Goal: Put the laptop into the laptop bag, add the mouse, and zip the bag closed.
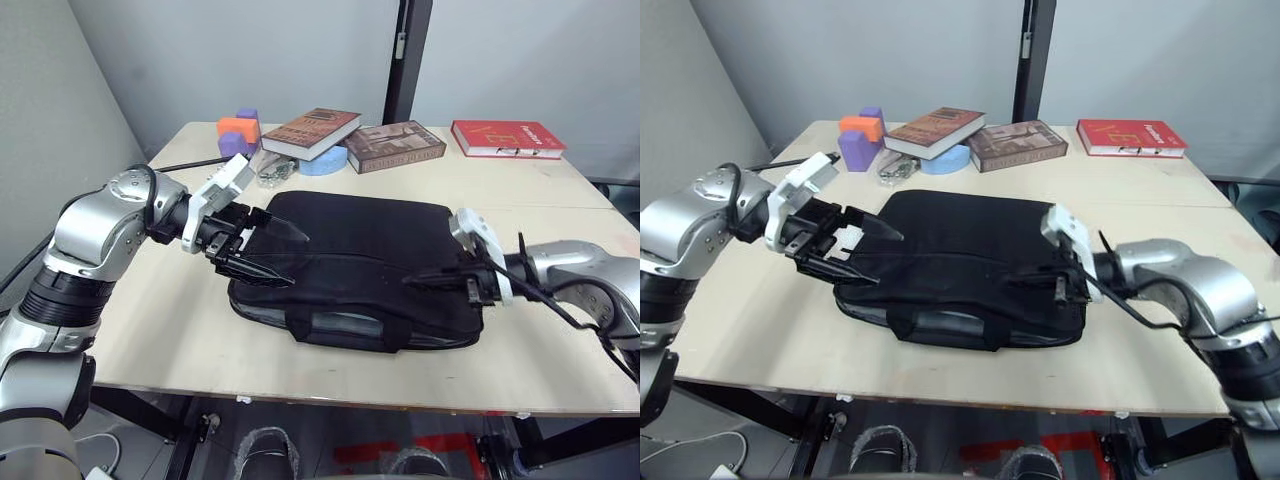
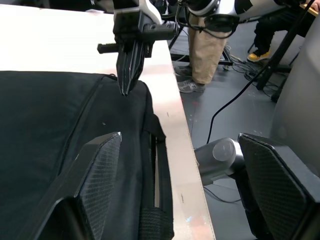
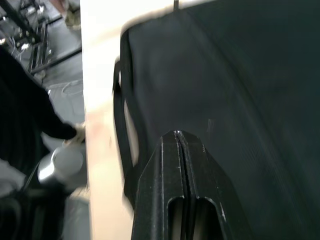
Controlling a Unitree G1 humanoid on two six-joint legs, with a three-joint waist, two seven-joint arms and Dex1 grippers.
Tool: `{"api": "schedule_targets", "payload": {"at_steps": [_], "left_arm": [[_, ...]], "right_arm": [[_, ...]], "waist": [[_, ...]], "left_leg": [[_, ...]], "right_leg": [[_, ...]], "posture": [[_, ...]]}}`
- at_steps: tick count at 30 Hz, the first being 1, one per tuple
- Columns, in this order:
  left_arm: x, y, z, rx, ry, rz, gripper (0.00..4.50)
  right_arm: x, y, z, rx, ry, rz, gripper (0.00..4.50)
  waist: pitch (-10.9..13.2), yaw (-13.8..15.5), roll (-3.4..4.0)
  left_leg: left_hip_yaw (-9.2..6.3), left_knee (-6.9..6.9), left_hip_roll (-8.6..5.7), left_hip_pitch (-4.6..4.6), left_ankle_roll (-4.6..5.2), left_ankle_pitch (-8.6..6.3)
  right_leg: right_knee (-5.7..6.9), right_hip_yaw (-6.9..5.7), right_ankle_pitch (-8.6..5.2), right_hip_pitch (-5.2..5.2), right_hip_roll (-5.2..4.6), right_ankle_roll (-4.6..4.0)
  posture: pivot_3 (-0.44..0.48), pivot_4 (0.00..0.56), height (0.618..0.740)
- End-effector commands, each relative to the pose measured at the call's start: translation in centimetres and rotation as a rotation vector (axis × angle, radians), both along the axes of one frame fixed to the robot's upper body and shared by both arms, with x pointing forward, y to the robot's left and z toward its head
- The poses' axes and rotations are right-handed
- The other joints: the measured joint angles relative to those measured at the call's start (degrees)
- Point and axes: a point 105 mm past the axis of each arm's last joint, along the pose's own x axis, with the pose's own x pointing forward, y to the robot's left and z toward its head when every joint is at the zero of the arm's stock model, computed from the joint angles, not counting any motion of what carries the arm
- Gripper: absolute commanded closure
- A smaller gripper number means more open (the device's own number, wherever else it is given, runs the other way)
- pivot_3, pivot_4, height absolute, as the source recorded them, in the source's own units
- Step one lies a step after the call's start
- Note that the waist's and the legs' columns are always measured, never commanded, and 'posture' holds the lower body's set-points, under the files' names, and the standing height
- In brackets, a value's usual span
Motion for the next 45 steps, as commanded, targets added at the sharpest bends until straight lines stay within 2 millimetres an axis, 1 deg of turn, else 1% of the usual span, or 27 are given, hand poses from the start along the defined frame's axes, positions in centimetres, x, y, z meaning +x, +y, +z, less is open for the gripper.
{"api": "schedule_targets", "payload": {"at_steps": [1,3,6,10,14,17,21,24,27,31,32,34,36,38,42,44,45], "left_arm": [[-0.8,-0.3,0.4,0.000,-0.026,-0.063,0.58],[-0.7,-0.3,0.2,0.000,-0.023,-0.065,0.58],[-0.5,-0.3,0.0,0.006,-0.018,-0.067,0.58],[-0.5,-0.1,-0.7,0.039,-0.029,-0.082,0.58],[-0.5,-0.1,-0.5,0.041,-0.043,-0.100,0.58],[-0.2,0.1,-0.5,0.051,-0.058,-0.089,0.58],[-0.1,0.5,-0.7,0.057,-0.062,-0.079,0.58],[-0.2,0.7,-1.0,0.060,-0.055,-0.074,0.58],[-0.1,1.0,-1.3,0.062,-0.041,-0.059,0.58],[-0.1,1.3,-1.4,0.054,-0.032,-0.042,0.58],[0.0,1.4,-1.4,0.051,-0.029,-0.035,0.58],[0.5,1.8,-1.7,0.048,-0.028,0.003,0.58],[0.7,1.8,-1.8,0.036,-0.015,0.018,0.58],[0.7,1.7,-2.0,0.027,-0.006,0.020,0.58],[1.0,1.9,-2.0,0.024,-0.013,0.054,0.58],[1.2,2.1,-1.9,0.022,-0.024,0.082,0.58],[1.2,2.3,-1.7,0.016,-0.030,0.094,0.58]], "right_arm": [[-1.4,-0.9,-1.3,-0.104,-0.007,0.009,4.46],[-2.4,-1.5,-2.9,-0.150,0.023,0.001,4.46],[-2.8,-1.4,-4.2,-0.141,0.051,-0.025,4.46],[-2.7,-0.3,-4.9,-0.099,0.059,-0.037,4.46],[-2.2,1.1,-5.6,-0.074,0.063,-0.042,4.46],[-2.2,2.1,-6.0,-0.059,0.065,-0.032,4.46],[-2.6,4.0,-5.5,-0.007,0.051,0.013,4.46],[-2.8,4.7,-4.6,0.038,0.045,0.030,4.46],[-3.1,5.3,-2.9,0.111,0.036,0.066,4.46],[-3.4,5.8,-1.4,0.163,0.034,0.106,4.46],[-3.3,5.9,-1.0,0.176,0.026,0.110,4.46],[-1.8,6.2,0.4,0.198,-0.016,0.098,4.46],[-0.8,6.6,1.0,0.201,-0.033,0.096,4.46],[0.1,7.0,0.8,0.170,-0.048,0.095,4.46],[3.1,6.9,-0.4,0.068,-0.098,0.023,4.46],[3.8,7.0,-0.2,0.075,-0.108,0.010,4.46],[3.7,7.2,0.2,0.092,-0.109,0.026,4.46]], "waist": [[0.00,0.06,0.00],[-0.01,0.07,0.01],[-0.01,-0.23,0.01],[-0.03,-0.84,0.02],[-0.03,-1.04,0.03],[-0.04,-0.94,0.03],[-0.05,-0.99,0.03],[-0.06,-1.30,0.04],[-0.07,-1.37,0.06],[-0.07,-1.16,0.06],[-0.08,-1.14,0.06],[-0.07,-1.20,0.07],[-0.09,-1.46,0.08],[-0.10,-1.35,0.09],[-0.11,-1.24,0.08],[-0.10,-1.19,0.08],[-0.10,-1.17,0.09]], "left_leg": [[0.00,0.00,0.01,0.02,0.00,0.00],[0.01,0.00,0.01,0.04,0.00,0.00],[0.06,0.02,0.01,0.08,0.00,0.00],[0.06,0.03,0.01,0.11,0.01,0.00],[0.07,0.03,0.01,0.10,0.00,0.00],[0.07,0.03,0.00,0.09,0.00,0.00],[0.05,0.03,0.01,0.10,0.00,0.00],[0.05,0.02,0.03,0.12,-0.01,-0.01],[0.06,0.01,0.03,0.12,-0.02,-0.01],[0.05,0.02,0.03,0.10,-0.02,-0.01],[0.05,0.02,0.03,0.10,-0.02,-0.01],[0.04,0.03,0.02,0.11,-0.02,-0.01],[0.06,0.06,0.02,0.13,-0.02,0.00],[0.03,0.06,0.03,0.16,-0.04,0.00],[0.03,0.06,0.03,0.09,-0.07,0.01],[0.03,0.06,0.03,0.06,-0.09,0.02],[0.03,0.05,0.02,0.06,-0.09,0.02]], "right_leg": [[0.01,0.01,0.00,0.00,0.00,0.00],[0.01,0.02,0.00,0.02,0.01,0.00],[0.03,0.10,0.00,0.01,0.01,0.01],[0.10,0.12,0.00,0.01,0.02,0.01],[0.10,0.13,0.00,-0.02,0.03,0.01],[0.08,0.12,0.00,-0.01,0.02,0.01],[0.08,0.10,0.00,0.00,0.02,0.01],[0.10,0.11,0.00,0.00,0.05,0.01],[0.11,0.11,0.00,-0.01,0.05,0.01],[0.10,0.10,0.00,0.00,0.04,0.01],[0.10,0.10,0.00,0.00,0.04,0.01],[0.11,0.09,0.00,0.00,0.04,0.01],[0.24,0.14,0.00,-0.03,0.04,0.01],[0.27,0.11,0.00,-0.02,0.05,0.01],[0.19,0.09,0.00,-0.02,0.04,0.01],[0.16,0.07,0.00,-0.03,0.04,0.01],[0.16,0.07,0.00,-0.03,0.04,0.01]], "posture": [[0.000,0.150,0.730],[0.000,0.150,0.730],[0.000,0.150,0.730],[0.000,0.150,0.730],[0.000,0.150,0.730],[0.000,0.150,0.730],[0.000,0.150,0.730],[0.000,0.150,0.730],[0.000,0.150,0.730],[0.000,0.150,0.730],[0.000,0.150,0.730],[0.000,0.150,0.730],[0.000,0.150,0.730],[0.000,0.150,0.730],[0.000,0.150,0.730],[0.000,0.150,0.730],[0.000,0.150,0.730]]}}
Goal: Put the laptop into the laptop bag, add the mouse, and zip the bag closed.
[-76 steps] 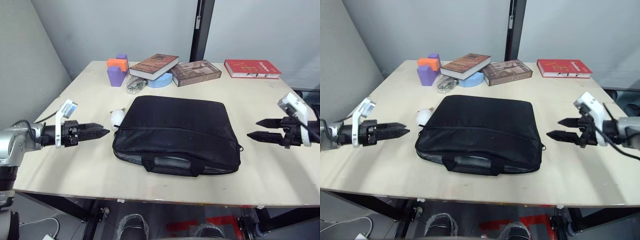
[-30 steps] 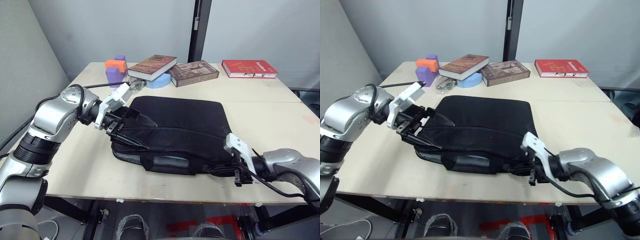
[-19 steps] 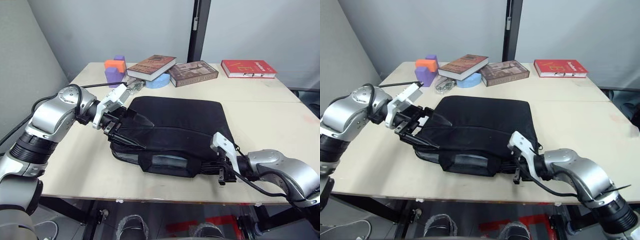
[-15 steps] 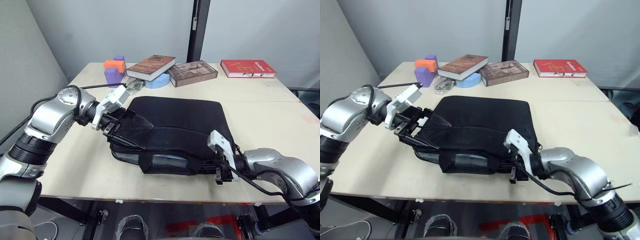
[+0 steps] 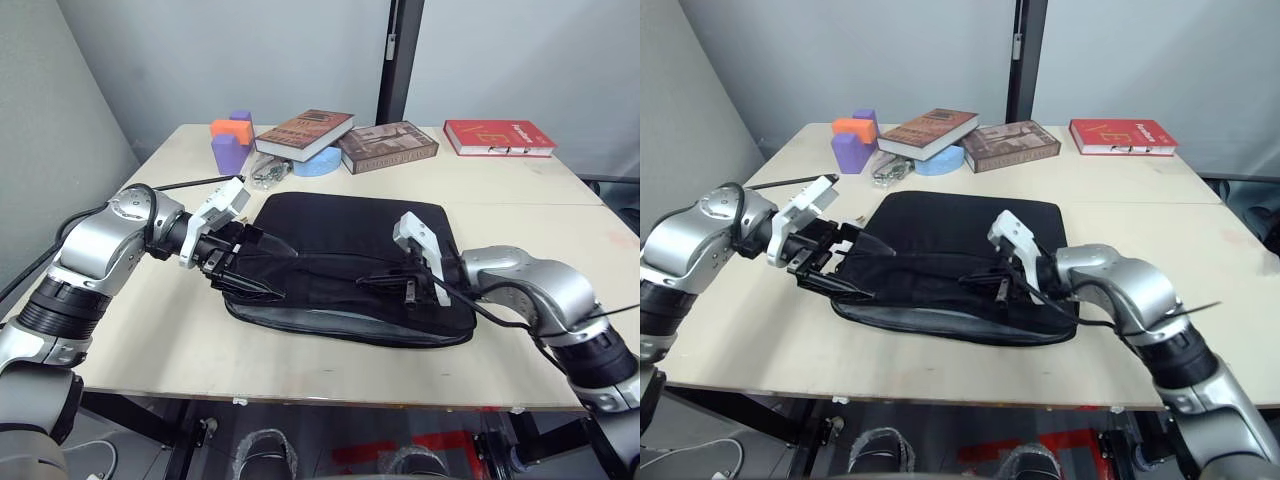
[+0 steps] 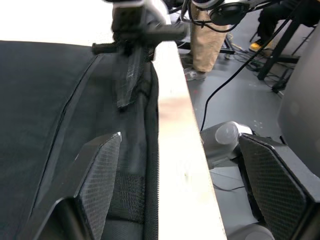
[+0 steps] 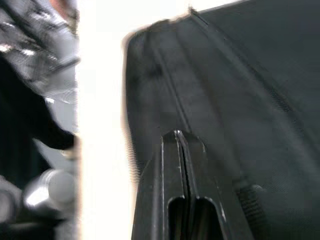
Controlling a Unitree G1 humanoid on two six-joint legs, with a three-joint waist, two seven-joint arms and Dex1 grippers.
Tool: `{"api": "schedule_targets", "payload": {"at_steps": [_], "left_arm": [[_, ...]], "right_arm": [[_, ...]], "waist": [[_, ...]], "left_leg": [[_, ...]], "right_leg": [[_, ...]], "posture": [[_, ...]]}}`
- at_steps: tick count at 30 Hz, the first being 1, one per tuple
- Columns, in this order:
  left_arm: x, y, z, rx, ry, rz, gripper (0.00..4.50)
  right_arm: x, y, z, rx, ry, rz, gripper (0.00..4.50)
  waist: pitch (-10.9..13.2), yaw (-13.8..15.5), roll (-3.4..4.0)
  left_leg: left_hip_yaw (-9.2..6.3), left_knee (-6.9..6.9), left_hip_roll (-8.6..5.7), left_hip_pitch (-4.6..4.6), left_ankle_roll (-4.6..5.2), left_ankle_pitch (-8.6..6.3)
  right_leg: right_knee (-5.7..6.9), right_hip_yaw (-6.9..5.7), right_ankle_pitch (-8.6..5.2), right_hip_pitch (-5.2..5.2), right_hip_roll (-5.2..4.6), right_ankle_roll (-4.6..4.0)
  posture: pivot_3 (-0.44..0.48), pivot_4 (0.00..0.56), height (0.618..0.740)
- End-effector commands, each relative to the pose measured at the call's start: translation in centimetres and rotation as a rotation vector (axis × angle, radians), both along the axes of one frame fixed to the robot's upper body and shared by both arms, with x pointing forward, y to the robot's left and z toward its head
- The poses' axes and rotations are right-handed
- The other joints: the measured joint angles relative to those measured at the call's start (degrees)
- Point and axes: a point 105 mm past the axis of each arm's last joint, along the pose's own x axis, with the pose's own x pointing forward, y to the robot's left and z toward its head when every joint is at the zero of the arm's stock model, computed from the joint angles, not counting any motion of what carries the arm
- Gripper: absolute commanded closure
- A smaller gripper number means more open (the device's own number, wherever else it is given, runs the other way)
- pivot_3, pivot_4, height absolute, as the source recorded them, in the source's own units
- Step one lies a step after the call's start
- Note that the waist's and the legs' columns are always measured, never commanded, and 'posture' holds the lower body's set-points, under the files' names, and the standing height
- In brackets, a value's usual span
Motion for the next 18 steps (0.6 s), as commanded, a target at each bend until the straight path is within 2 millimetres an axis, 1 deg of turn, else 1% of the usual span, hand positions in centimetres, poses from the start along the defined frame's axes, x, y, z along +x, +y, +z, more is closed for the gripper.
{"api": "schedule_targets", "payload": {"at_steps": [1,8,10,13,18], "left_arm": [[0.1,0.7,1.4,-0.032,-0.048,0.045,0.58],[0.1,1.8,1.7,-0.055,-0.046,0.119,0.58],[0.0,1.8,1.8,-0.062,-0.044,0.120,0.58],[-0.1,1.6,2.0,-0.080,-0.038,0.119,0.58],[-0.1,1.5,1.9,-0.088,-0.024,0.131,0.58]], "right_arm": [[0.3,0.7,1.7,0.036,-0.068,0.038,4.46],[0.5,1.9,1.5,0.035,-0.068,0.078,4.46],[0.7,2.1,1.4,0.035,-0.068,0.083,4.46],[0.9,3.0,1.6,0.041,-0.075,0.106,4.46],[2.2,3.7,1.3,0.025,-0.089,0.088,4.46]], "waist": [[0.00,0.02,0.00],[0.00,-0.18,0.00],[0.00,-0.10,0.00],[0.00,-0.08,0.00],[0.00,-0.16,0.00]], "left_leg": [[0.00,0.00,0.00,0.00,0.00,0.00],[-0.01,-0.02,0.02,0.02,-0.02,-0.01],[-0.02,-0.01,0.02,0.02,-0.02,-0.01],[-0.02,0.00,0.01,0.02,-0.02,0.00],[-0.03,0.00,0.02,0.01,-0.02,0.00]], "right_leg": [[-0.01,0.00,0.00,0.00,0.00,0.00],[0.00,-0.01,0.00,0.01,0.02,0.00],[0.00,-0.01,0.00,0.01,0.02,0.00],[0.02,-0.01,0.00,0.01,0.02,0.00],[0.02,-0.03,0.00,0.00,0.02,0.00]], "posture": [[0.000,0.150,0.730],[0.000,0.150,0.730],[0.000,0.150,0.730],[0.000,0.150,0.730],[0.000,0.150,0.730]]}}
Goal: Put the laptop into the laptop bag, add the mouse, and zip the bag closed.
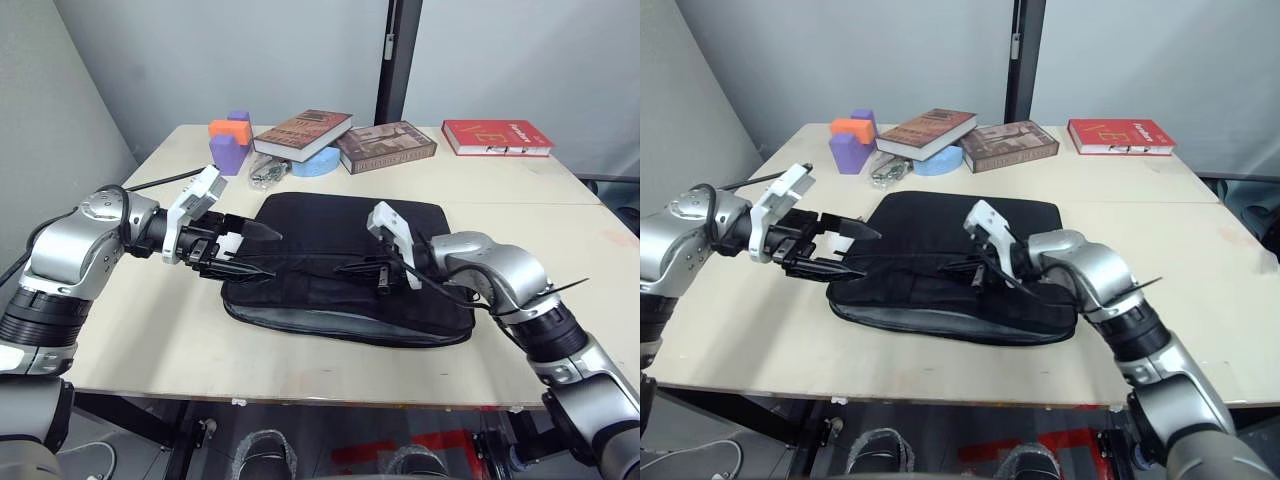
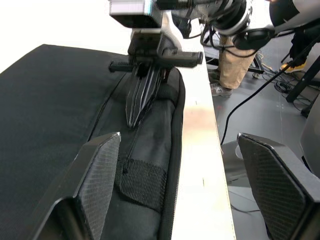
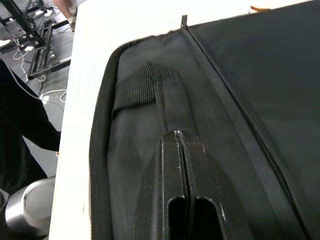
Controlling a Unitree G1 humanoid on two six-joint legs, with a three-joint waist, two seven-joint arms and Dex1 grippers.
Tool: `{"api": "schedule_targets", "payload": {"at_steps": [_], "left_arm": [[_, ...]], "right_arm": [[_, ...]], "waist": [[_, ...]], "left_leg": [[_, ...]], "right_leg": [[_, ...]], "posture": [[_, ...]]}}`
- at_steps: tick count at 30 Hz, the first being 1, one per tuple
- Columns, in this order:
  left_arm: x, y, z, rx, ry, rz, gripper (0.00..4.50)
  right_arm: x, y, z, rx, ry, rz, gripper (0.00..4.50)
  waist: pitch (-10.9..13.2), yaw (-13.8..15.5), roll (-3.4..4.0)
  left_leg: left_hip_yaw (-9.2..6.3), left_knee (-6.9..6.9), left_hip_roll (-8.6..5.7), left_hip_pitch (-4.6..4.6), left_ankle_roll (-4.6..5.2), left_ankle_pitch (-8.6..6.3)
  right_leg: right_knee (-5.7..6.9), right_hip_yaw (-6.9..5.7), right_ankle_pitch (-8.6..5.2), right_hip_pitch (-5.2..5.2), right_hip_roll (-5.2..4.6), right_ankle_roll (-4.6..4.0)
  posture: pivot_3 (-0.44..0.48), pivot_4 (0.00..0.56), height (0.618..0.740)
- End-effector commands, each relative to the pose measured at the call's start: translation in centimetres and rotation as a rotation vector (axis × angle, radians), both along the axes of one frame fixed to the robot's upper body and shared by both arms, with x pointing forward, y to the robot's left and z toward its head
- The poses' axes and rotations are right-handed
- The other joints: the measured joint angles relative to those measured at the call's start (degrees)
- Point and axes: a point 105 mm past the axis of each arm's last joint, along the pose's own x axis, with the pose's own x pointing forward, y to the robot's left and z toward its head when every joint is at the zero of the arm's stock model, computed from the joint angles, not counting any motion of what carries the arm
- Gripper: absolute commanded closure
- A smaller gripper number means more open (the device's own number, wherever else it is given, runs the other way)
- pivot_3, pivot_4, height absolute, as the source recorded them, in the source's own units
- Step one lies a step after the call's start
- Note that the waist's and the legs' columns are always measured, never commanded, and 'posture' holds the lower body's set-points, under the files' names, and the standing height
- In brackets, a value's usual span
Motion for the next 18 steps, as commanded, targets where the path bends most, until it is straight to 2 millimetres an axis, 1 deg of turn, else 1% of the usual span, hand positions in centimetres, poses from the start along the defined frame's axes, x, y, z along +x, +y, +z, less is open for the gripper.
{"api": "schedule_targets", "payload": {"at_steps": [1,4,7,13,15,18], "left_arm": [[-0.4,-0.1,0.9,-0.019,-0.029,-0.006,0.58],[-0.4,0.0,1.0,-0.023,-0.028,0.001,0.58],[-0.4,0.0,1.0,-0.026,-0.029,0.007,0.58],[-0.2,0.3,1.2,-0.036,-0.023,0.039,0.58],[0.5,1.2,1.2,-0.063,0.001,0.098,0.58],[1.7,2.6,1.0,-0.124,0.047,0.199,0.58]], "right_arm": [[0.8,0.4,0.7,-0.002,-0.050,-0.001,4.46],[1.4,0.5,0.1,-0.028,-0.058,-0.024,4.46],[1.5,0.7,-0.6,-0.055,-0.051,-0.023,4.46],[0.8,-0.2,-3.9,-0.222,-0.045,0.004,4.46],[1.3,-0.4,-4.4,-0.252,-0.056,-0.020,4.46],[1.6,-0.3,-4.2,-0.247,-0.063,-0.021,4.46]], "waist": [[0.00,0.00,0.00],[0.00,0.02,0.00],[0.00,0.00,0.00],[-0.04,0.03,-0.03],[-0.11,0.04,-0.04],[-0.27,-0.02,-0.03]], "left_leg": [[0.00,0.00,0.00,0.00,0.00,0.00],[0.00,-0.01,0.00,-0.01,-0.01,0.00],[-0.01,-0.01,0.00,-0.02,-0.02,0.00],[-0.01,-0.01,0.00,0.02,-0.02,0.00],[-0.02,-0.01,0.00,0.04,-0.03,0.00],[-0.02,0.00,0.00,0.08,-0.03,0.00]], "right_leg": [[0.00,-0.01,0.00,0.00,0.00,0.00],[-0.01,-0.02,0.00,0.00,0.00,0.00],[-0.02,-0.02,0.00,0.00,0.00,0.00],[-0.01,-0.02,0.00,0.03,0.00,0.00],[-0.01,-0.02,0.00,0.06,0.00,0.00],[0.02,-0.01,0.00,0.07,0.00,0.00]], "posture": [[0.000,0.150,0.730],[0.000,0.150,0.730],[0.000,0.150,0.730],[0.000,0.150,0.730],[0.000,0.150,0.730],[0.000,0.150,0.730]]}}
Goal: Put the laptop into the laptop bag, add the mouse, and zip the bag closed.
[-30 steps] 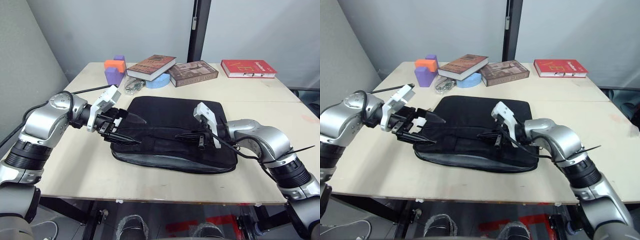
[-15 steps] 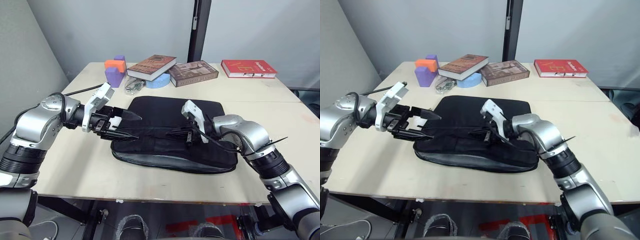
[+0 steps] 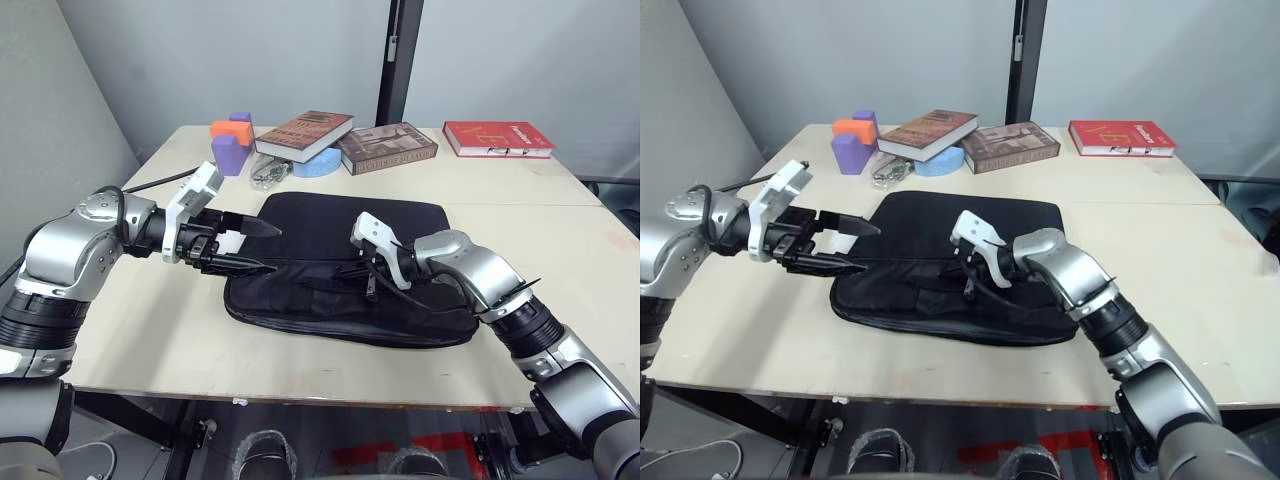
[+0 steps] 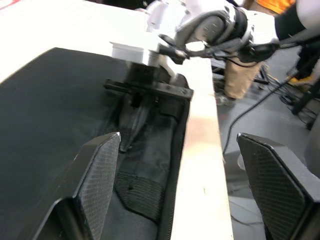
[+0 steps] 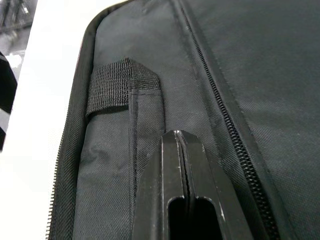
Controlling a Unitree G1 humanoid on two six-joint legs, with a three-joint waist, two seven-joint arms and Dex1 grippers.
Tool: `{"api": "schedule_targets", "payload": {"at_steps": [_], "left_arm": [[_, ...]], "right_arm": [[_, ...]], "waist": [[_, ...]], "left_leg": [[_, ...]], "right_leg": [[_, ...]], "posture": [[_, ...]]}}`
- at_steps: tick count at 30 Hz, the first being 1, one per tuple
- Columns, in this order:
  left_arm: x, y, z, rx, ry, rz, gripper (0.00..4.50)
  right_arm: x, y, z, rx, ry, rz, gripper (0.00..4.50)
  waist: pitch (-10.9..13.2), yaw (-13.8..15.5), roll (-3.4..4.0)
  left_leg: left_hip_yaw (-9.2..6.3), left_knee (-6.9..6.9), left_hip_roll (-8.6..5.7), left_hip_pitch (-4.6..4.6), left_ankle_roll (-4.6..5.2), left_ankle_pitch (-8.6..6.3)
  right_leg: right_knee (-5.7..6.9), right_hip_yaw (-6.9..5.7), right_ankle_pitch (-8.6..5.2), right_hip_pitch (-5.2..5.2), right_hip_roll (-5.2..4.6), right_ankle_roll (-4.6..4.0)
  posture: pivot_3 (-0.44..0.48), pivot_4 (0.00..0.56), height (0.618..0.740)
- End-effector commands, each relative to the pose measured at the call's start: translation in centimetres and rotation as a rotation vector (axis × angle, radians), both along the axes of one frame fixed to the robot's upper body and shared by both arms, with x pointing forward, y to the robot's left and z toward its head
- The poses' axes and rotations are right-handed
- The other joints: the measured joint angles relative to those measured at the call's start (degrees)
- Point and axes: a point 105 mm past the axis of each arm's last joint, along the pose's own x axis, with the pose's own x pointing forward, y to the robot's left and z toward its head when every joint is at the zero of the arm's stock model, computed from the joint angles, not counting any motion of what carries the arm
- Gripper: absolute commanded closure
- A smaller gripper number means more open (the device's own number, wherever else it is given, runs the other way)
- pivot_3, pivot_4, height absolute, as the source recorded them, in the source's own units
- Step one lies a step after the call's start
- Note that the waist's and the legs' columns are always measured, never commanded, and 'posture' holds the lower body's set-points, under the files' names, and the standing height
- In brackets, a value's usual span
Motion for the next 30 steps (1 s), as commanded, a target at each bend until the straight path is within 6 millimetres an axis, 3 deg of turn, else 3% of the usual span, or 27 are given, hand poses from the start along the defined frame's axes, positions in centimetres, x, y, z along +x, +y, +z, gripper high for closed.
{"api": "schedule_targets", "payload": {"at_steps": [1,9,12,14,22,28,30], "left_arm": [[1.8,2.4,0.2,-0.092,0.032,0.158,0.58],[8.8,8.5,-2.5,-0.275,0.135,0.718,0.58],[9.9,9.5,-3.1,-0.311,0.127,0.796,0.58],[10.7,10.0,-4.8,-0.278,0.155,0.858,0.58],[13.0,10.7,-10.1,-0.169,0.320,1.084,0.58],[13.2,8.5,-11.3,-0.134,0.381,1.002,0.58],[13.1,8.2,-11.6,-0.116,0.404,0.993,1.11]], "right_arm": [[0.3,-0.8,-1.6,-0.064,0.036,-0.031,4.46],[0.3,-0.8,-1.4,-0.055,0.035,-0.031,4.46],[0.2,-0.7,-1.3,-0.053,0.033,-0.025,4.46],[0.2,-0.6,-1.1,-0.050,0.032,-0.021,4.46],[0.1,-0.4,-0.8,-0.040,0.031,-0.024,4.46],[0.0,-0.7,-0.8,-0.042,0.031,-0.035,4.46],[-0.2,-0.8,-0.9,-0.047,0.032,-0.031,4.50]], "waist": [[-0.08,-0.01,0.01],[-0.23,0.28,-0.08],[-0.28,0.30,-0.18],[-0.33,0.31,-0.25],[-0.35,0.63,-0.32],[-0.35,0.76,-0.33],[-0.36,0.83,-0.33]], "left_leg": [[0.00,0.01,0.00,0.02,0.00,0.00],[-0.12,0.17,-0.01,0.01,-0.01,0.01],[-0.16,0.19,-0.01,-0.01,-0.02,0.02],[-0.16,0.15,-0.01,-0.02,-0.03,0.02],[-0.25,0.13,-0.01,0.00,-0.04,0.02],[-0.30,0.08,-0.01,-0.02,-0.10,0.04],[-0.31,0.08,-0.01,-0.02,-0.10,0.04]], "right_leg": [[0.03,0.00,0.00,0.01,0.00,0.00],[0.16,-0.03,0.00,0.06,0.00,0.00],[0.13,-0.06,0.01,0.08,0.00,0.02],[0.04,-0.08,0.01,0.10,0.00,0.02],[-0.03,-0.15,0.03,0.20,0.00,0.06],[-0.12,-0.22,0.04,0.25,0.00,0.07],[-0.13,-0.22,0.04,0.26,0.00,0.07]], "posture": [[0.000,0.150,0.730],[0.000,0.150,0.730],[0.000,0.150,0.730],[0.000,0.150,0.730],[0.000,0.150,0.730],[0.000,0.150,0.730],[0.000,0.150,0.730]]}}
